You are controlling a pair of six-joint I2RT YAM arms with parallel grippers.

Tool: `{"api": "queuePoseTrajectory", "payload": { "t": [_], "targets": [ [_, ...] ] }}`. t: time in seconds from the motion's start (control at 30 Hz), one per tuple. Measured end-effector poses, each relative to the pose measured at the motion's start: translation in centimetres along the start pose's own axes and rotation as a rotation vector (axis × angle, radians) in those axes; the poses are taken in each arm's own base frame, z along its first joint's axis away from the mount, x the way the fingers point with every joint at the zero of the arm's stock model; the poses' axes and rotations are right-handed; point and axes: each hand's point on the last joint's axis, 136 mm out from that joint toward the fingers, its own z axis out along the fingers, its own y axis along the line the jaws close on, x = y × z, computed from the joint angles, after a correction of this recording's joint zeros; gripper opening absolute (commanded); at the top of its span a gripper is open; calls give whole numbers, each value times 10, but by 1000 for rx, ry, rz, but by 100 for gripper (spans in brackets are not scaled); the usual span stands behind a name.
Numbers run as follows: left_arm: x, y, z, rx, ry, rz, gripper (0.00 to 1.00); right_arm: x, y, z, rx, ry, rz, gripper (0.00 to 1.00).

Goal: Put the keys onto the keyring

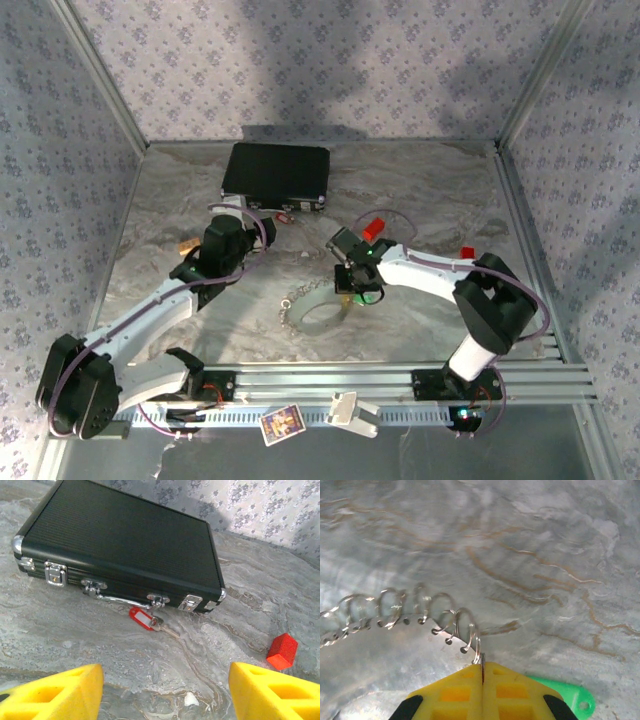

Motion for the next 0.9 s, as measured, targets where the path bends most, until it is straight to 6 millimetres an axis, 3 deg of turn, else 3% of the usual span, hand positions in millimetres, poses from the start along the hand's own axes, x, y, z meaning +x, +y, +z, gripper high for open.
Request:
{"api": "queuePoseTrajectory", "payload": {
  "t": [0.17,0.3,0.5,0.67,0.9],
  "targets": [
    [-8,-3,-8,14,-24,80,64,-12,25,-40,-56,-120,-216,0],
    [-14,-6,-16,33,-43,161,63,-24,30,-67,-94,-204,-341,0],
    [-18,-23,-30,122,-60,319,62,-40,32,-89,-126,-288,-513,0],
    [-17,-41,-40,219,-64,464,57,-52,46,-110,-202,-352,-645,0],
    [0,-63,-50,378,-39,659,47,-49,60,-130,-338,-392,-800,0]
  ]
}}
